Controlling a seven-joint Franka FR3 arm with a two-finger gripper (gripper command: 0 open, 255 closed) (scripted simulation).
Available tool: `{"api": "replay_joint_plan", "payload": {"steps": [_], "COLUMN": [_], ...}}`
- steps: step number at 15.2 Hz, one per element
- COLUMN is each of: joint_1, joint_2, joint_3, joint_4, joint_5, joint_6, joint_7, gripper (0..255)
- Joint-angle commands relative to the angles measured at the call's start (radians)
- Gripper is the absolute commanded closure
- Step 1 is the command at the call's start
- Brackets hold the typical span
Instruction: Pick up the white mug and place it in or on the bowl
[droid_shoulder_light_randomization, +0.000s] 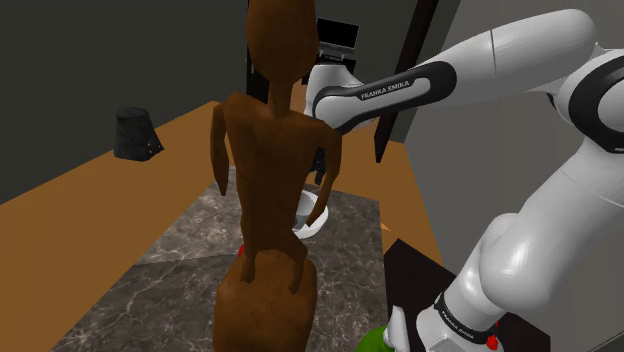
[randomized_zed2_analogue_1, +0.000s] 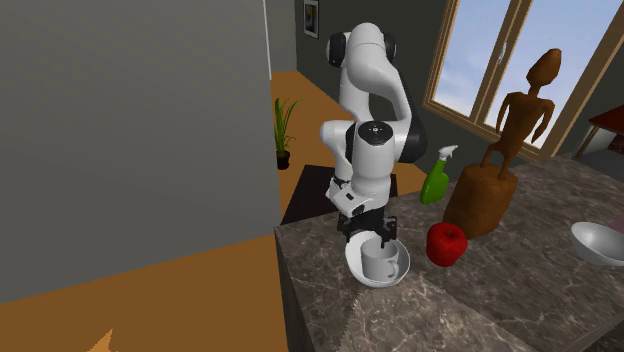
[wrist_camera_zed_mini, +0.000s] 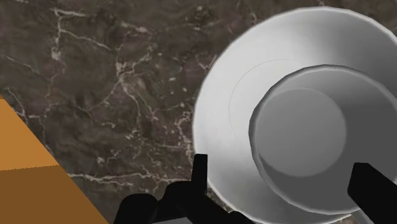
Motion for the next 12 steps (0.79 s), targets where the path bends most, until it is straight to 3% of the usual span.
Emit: {"api": "replay_joint_plan", "payload": {"steps": [1, 4, 12], "joint_1": [-0.001, -0.004, -0.004], "joint_2": [-0.012, -0.038, -0.038], "joint_3": [-0.001, -0.005, -0.005], "joint_4": [0.022, 0.090, 0.090], "joint_5": [-0.001, -0.003, -0.003], "joint_6": [-0.034, -0.128, -0.128], "joint_7": [0.000, 0.001, 0.001], "gripper": [0, 0, 0]}}
